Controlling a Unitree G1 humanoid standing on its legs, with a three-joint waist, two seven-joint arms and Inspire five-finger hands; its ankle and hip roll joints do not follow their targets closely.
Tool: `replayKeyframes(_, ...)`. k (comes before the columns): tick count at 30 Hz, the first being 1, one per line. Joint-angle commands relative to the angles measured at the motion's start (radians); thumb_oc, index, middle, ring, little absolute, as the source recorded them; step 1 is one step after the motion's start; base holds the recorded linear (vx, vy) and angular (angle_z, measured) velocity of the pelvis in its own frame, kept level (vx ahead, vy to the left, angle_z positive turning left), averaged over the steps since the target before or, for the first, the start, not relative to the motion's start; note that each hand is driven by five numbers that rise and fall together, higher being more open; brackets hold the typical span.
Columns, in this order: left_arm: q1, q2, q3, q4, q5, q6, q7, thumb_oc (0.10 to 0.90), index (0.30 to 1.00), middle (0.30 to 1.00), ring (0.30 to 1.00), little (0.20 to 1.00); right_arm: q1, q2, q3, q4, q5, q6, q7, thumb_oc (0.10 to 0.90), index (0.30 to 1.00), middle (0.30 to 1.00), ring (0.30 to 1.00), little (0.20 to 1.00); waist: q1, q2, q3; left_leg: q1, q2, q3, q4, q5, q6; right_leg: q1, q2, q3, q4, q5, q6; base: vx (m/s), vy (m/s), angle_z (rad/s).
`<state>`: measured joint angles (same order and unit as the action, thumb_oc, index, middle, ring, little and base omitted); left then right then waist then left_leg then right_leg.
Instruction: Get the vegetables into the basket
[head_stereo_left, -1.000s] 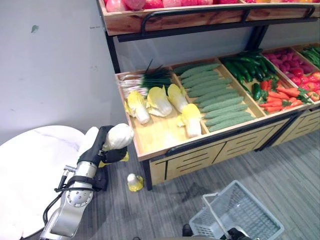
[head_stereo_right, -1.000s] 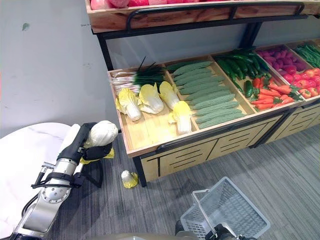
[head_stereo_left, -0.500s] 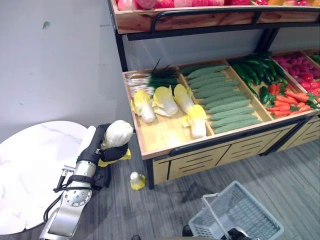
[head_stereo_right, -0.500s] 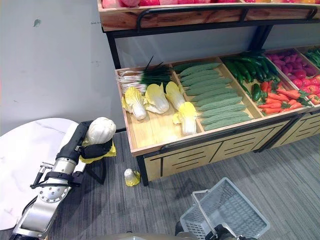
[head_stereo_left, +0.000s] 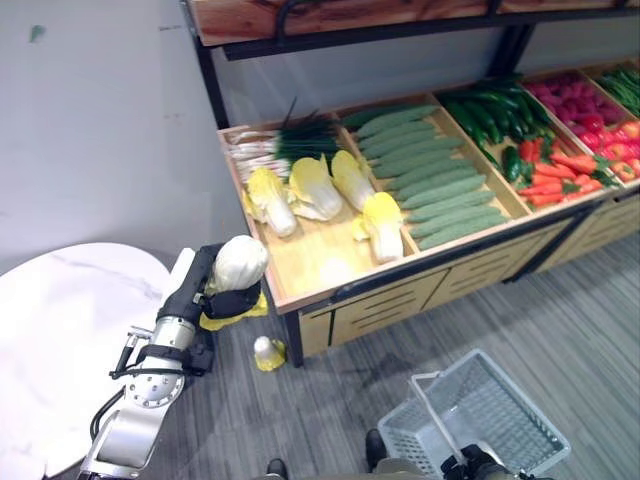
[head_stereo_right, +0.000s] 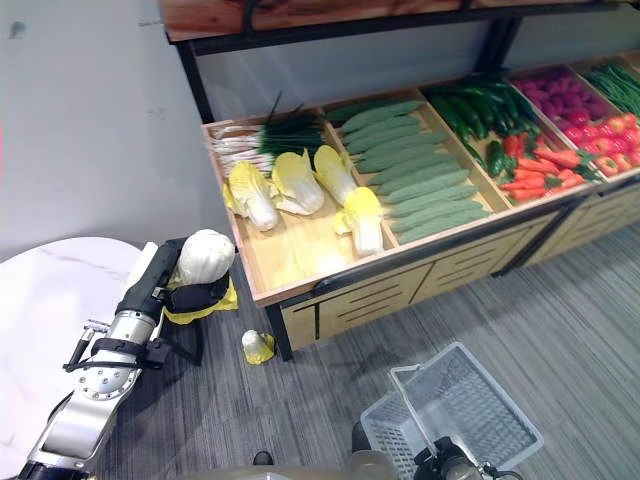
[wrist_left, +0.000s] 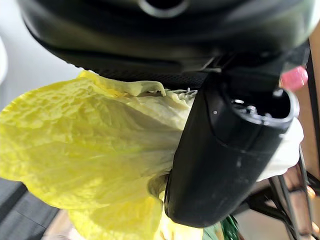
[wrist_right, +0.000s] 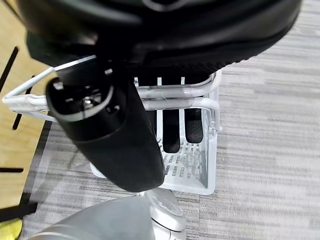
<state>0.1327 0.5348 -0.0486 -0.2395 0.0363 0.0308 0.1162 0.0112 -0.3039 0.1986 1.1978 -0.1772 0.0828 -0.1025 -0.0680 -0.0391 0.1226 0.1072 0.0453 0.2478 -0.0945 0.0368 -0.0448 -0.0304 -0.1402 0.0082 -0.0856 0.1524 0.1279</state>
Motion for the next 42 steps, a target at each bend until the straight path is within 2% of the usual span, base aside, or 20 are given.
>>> replayKeyframes(1, -0.187, 0.060, -0.009, -0.138, -0.023, -0.097, 0.025, 0.400, 0.300, 0.300, 0.300, 0.300, -0.029, 0.025, 0.011, -0.007, 0.054, -0.015, -0.029, 0.400, 0.300, 0.300, 0.300, 0.300, -0.052, -0.057, -0.009, 0.012, -0.053, -0.002, 0.007, -0.083, 0.004, -0.105, -0.119, 0.050, 0.068, 0.115, 0.134, -0.06, 0.086, -0.32)
replayKeyframes(4, -0.223, 0.066, -0.035, -0.120, -0.020, -0.097, 0.031, 0.400, 0.300, 0.300, 0.300, 0.300, -0.027, 0.030, 0.007, -0.016, 0.063, -0.017, -0.039, 0.400, 0.300, 0.300, 0.300, 0.300, -0.067, -0.057, 0.007, 0.003, -0.051, 0.038, 0.007, -0.086, 0.005, -0.151, -0.120, 0.042, 0.090, 0.144, 0.134, -0.06, 0.061, -0.38)
replayKeyframes(6, -0.240, 0.071, -0.043, -0.109, -0.020, -0.094, 0.042, 0.400, 0.300, 0.300, 0.300, 0.300, -0.026, 0.031, 0.009, -0.033, 0.060, -0.021, -0.047, 0.400, 0.300, 0.300, 0.300, 0.300, -0.068, -0.046, 0.031, 0.011, -0.031, 0.084, 0.007, -0.092, 0.001, -0.180, -0.138, -0.058, 0.136, 0.144, 0.134, -0.08, 0.054, -0.42)
replayKeyframes(7, -0.242, 0.071, -0.043, -0.108, -0.020, -0.095, 0.043, 0.400, 0.300, 0.300, 0.300, 0.300, -0.028, 0.031, 0.008, -0.034, 0.060, -0.021, -0.047, 0.400, 0.300, 0.300, 0.300, 0.300, -0.069, -0.048, 0.032, 0.008, -0.032, 0.084, 0.007, -0.086, 0.001, -0.183, -0.139, -0.058, 0.137, 0.148, 0.134, -0.12, 0.072, -0.91)
replayKeyframes(8, -0.246, 0.077, -0.032, -0.106, -0.010, -0.095, 0.052, 0.400, 0.300, 0.300, 0.300, 0.300, -0.032, 0.028, 0.017, -0.033, 0.039, -0.022, -0.053, 0.400, 0.300, 0.300, 0.300, 0.300, -0.050, -0.032, 0.042, 0.011, -0.007, 0.142, 0.007, -0.081, -0.008, -0.178, -0.197, -0.248, 0.163, 0.119, 0.129, -0.10, 0.033, -0.98)
replayKeyframes(9, -0.246, 0.076, -0.032, -0.106, -0.010, -0.095, 0.053, 0.400, 0.300, 0.300, 0.300, 0.300, -0.032, 0.028, 0.017, -0.033, 0.038, -0.022, -0.053, 0.400, 0.300, 0.300, 0.300, 0.300, -0.053, -0.033, 0.042, 0.008, -0.008, 0.140, 0.007, -0.075, -0.008, -0.178, -0.199, -0.251, 0.162, 0.123, 0.128, -0.09, 0.066, -1.29)
replayKeyframes(11, -0.239, 0.078, -0.016, -0.106, 0.002, -0.089, 0.055, 0.400, 0.300, 0.300, 0.300, 0.300, -0.035, 0.026, 0.033, -0.030, 0.011, -0.023, -0.051, 0.400, 0.300, 0.300, 0.300, 0.300, -0.038, -0.025, 0.045, 0.012, 0.010, 0.210, 0.007, -0.066, -0.010, -0.170, -0.233, -0.412, 0.215, 0.097, 0.116, -0.02, 0.085, -1.05)
replayKeyframes(14, -0.221, 0.082, 0.009, -0.117, 0.010, -0.085, 0.057, 0.400, 0.300, 0.300, 0.300, 0.300, -0.028, 0.030, 0.037, -0.021, -0.008, -0.021, -0.050, 0.400, 0.300, 0.300, 0.300, 0.300, -0.027, -0.013, 0.041, 0.037, 0.015, 0.278, 0.007, -0.083, 0.003, -0.147, -0.243, -0.502, 0.342, 0.055, 0.122, 0.00, 0.101, -1.00)
replayKeyframes(17, -0.201, 0.078, 0.023, -0.125, 0.032, -0.072, 0.060, 0.400, 0.300, 0.300, 0.300, 0.300, -0.032, 0.028, 0.053, -0.017, -0.030, -0.015, -0.045, 0.400, 0.300, 0.300, 0.300, 0.300, -0.019, -0.021, 0.024, 0.042, 0.000, 0.340, 0.011, -0.092, 0.011, -0.082, -0.229, -0.562, 0.308, 0.027, 0.121, -0.03, 0.031, -1.00)
replayKeyframes(19, -0.191, 0.077, 0.027, -0.129, 0.035, -0.074, 0.050, 0.400, 0.300, 0.300, 0.300, 0.300, -0.024, 0.024, 0.050, -0.021, -0.026, -0.015, -0.045, 0.400, 0.300, 0.300, 0.300, 0.300, -0.033, -0.019, 0.014, 0.052, 0.002, 0.358, 0.014, -0.081, 0.000, -0.075, -0.178, -0.500, 0.215, 0.016, 0.113, 0.09, -0.058, -1.00)
replayKeyframes(22, -0.191, 0.058, 0.021, -0.125, 0.025, -0.077, 0.044, 0.400, 0.300, 0.300, 0.300, 0.300, -0.009, 0.016, 0.038, -0.013, -0.018, -0.013, -0.048, 0.400, 0.300, 0.300, 0.300, 0.300, -0.036, -0.010, 0.004, 0.070, 0.010, 0.379, 0.019, -0.084, -0.011, -0.050, -0.151, -0.483, 0.147, 0.015, 0.097, 0.15, -0.115, -0.45)
replayKeyframes(25, -0.213, 0.046, 0.002, -0.115, 0.005, -0.076, 0.055, 0.400, 0.300, 0.300, 0.300, 0.300, 0.002, 0.002, 0.035, -0.017, -0.015, -0.015, -0.051, 0.400, 0.300, 0.300, 0.300, 0.300, -0.050, 0.001, 0.012, 0.048, 0.049, 0.404, 0.089, -0.089, -0.040, -0.012, -0.113, -0.475, 0.084, -0.008, 0.079, 0.03, -0.116, -0.36)
replayKeyframes(33, -0.230, 0.037, -0.018, -0.106, -0.007, -0.071, 0.062, 0.400, 0.300, 0.300, 0.300, 0.300, 0.025, -0.030, -0.004, -0.017, 0.007, -0.018, -0.066, 0.400, 0.300, 0.300, 0.300, 0.300, -0.080, 0.031, 0.023, 0.029, 0.112, 0.424, 0.144, -0.075, -0.084, -0.009, -0.060, -0.445, 0.077, -0.055, 0.043, 0.06, -0.112, -0.17)
replayKeyframes(36, -0.233, 0.030, -0.029, -0.095, -0.018, -0.073, 0.058, 0.400, 0.300, 0.300, 0.300, 0.300, 0.028, -0.049, -0.026, 0.001, 0.016, -0.016, -0.072, 0.400, 0.300, 0.300, 0.300, 0.300, -0.082, 0.040, 0.040, 0.011, 0.158, 0.414, 0.240, -0.057, -0.121, -0.004, -0.037, -0.434, 0.093, -0.093, 0.015, 0.12, -0.202, -0.08)
replayKeyframes(37, -0.236, 0.028, -0.037, -0.089, -0.033, -0.076, 0.055, 0.400, 0.300, 0.300, 0.300, 0.300, 0.029, -0.062, -0.035, 0.010, 0.027, -0.018, -0.074, 0.400, 0.300, 0.300, 0.300, 0.300, -0.072, 0.039, 0.056, -0.021, 0.194, 0.383, 0.348, 0.005, -0.162, 0.007, -0.021, -0.423, 0.097, -0.118, -0.003, 0.08, -0.171, -0.10)
replayKeyframes(38, -0.238, 0.028, -0.039, -0.088, -0.034, -0.077, 0.054, 0.400, 0.300, 0.300, 0.300, 0.300, 0.029, -0.063, -0.036, 0.011, 0.028, -0.019, -0.074, 0.400, 0.300, 0.300, 0.300, 0.300, -0.071, 0.041, 0.057, -0.028, 0.206, 0.378, 0.363, 0.005, -0.172, 0.008, -0.015, -0.424, 0.098, -0.123, -0.008, 0.11, -0.289, -0.14)
replayKeyframes(39, -0.250, 0.030, -0.050, -0.083, -0.037, -0.077, 0.051, 0.400, 0.300, 0.300, 0.300, 0.300, 0.038, -0.069, -0.043, 0.019, 0.042, -0.022, -0.072, 0.400, 0.300, 0.300, 0.300, 0.300, -0.057, 0.028, 0.077, -0.080, 0.255, 0.356, 0.486, 0.109, -0.193, 0.023, 0.003, -0.434, 0.096, -0.136, -0.044, 0.03, -0.183, -0.14)
replayKeyframes(40, -0.252, 0.030, -0.052, -0.081, -0.037, -0.077, 0.052, 0.400, 0.300, 0.300, 0.300, 0.300, 0.037, -0.068, -0.044, 0.019, 0.042, -0.023, -0.072, 0.400, 0.300, 0.300, 0.300, 0.300, -0.057, 0.029, 0.078, -0.087, 0.260, 0.352, 0.495, 0.109, -0.194, 0.022, 0.006, -0.437, 0.095, -0.136, -0.048, 0.09, -0.184, -0.21)
replayKeyframes(41, -0.258, 0.021, -0.062, -0.076, -0.047, -0.081, 0.060, 0.400, 0.300, 0.300, 0.300, 0.300, 0.029, -0.078, -0.036, 0.023, 0.051, -0.023, -0.069, 0.400, 0.300, 0.300, 0.300, 0.300, -0.030, 0.017, 0.097, -0.154, 0.224, 0.197, 0.550, 0.119, -0.184, 0.030, 0.016, -0.396, 0.095, -0.152, -0.066, 0.09, -0.019, -0.30)
replayKeyframes(42, -0.260, 0.020, -0.064, -0.072, -0.039, -0.078, 0.064, 0.400, 0.300, 0.300, 0.300, 0.300, 0.022, -0.079, -0.028, 0.027, 0.050, -0.022, -0.071, 0.400, 0.300, 0.300, 0.300, 0.300, -0.021, 0.012, 0.101, -0.191, 0.187, 0.128, 0.519, 0.084, -0.159, 0.031, 0.015, -0.376, 0.091, -0.154, -0.062, 0.09, 0.003, -0.61)
